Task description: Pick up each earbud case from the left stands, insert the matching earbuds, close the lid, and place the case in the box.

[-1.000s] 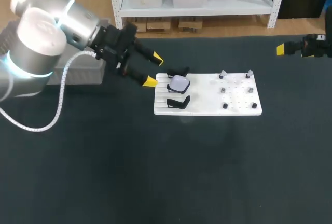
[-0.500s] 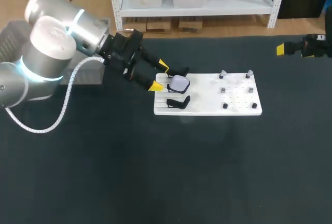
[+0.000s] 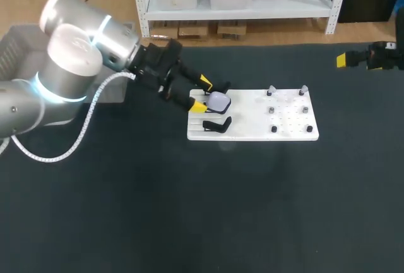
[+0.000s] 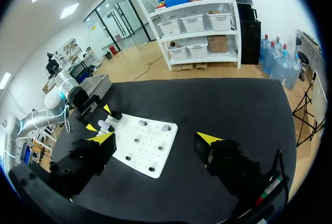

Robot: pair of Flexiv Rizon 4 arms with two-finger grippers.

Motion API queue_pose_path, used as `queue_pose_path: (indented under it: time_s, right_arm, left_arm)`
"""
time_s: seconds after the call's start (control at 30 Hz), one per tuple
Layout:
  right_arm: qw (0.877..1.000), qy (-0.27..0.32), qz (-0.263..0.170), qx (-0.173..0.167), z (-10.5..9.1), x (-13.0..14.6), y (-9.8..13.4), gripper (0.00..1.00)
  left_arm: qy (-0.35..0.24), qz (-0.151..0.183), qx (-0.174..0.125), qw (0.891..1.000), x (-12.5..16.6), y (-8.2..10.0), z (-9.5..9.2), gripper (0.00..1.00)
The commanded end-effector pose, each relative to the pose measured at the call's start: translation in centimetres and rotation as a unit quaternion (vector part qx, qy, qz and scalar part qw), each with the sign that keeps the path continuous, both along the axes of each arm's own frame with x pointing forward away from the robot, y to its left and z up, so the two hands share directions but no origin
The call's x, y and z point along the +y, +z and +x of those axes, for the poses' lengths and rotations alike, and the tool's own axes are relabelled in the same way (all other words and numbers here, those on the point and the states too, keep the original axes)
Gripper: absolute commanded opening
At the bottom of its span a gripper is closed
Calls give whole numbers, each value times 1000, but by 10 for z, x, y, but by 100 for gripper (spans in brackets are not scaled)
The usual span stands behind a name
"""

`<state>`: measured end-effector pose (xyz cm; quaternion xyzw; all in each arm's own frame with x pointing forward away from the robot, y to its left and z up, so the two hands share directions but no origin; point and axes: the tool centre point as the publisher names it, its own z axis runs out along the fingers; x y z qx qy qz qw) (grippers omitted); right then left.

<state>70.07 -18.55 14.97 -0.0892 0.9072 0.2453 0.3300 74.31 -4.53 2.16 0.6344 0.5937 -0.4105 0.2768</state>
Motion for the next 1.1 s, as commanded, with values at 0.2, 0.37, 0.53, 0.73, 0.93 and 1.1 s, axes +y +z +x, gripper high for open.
queue_pose_path:
  time_s: [0.2,0.37,0.53,0.73,0.93,1.1]
  right_arm:
    - [1000,0,0,0,0,0,0,100]
    - [1000,0,0,0,0,0,0,100]
    - [1000,0,0,0,0,0,0,100]
    - [1000,0,0,0,0,0,0,100]
    - [1000,0,0,0,0,0,0,100]
    - [1000,0,0,0,0,0,0,100]
  left_arm:
    - [0,-8,-1,1000,-5,-6,-2,86]
    - [-7,-13,-6,1000,-10,-4,-4,85]
    - [-12,-14,-8,1000,-13,-4,-9,86]
    - [-12,-16,-9,1000,-15,-6,-12,82]
    - [-4,-17,-14,1000,-15,-6,-12,69]
    - [-2,-19,-18,1000,-14,-4,-15,67]
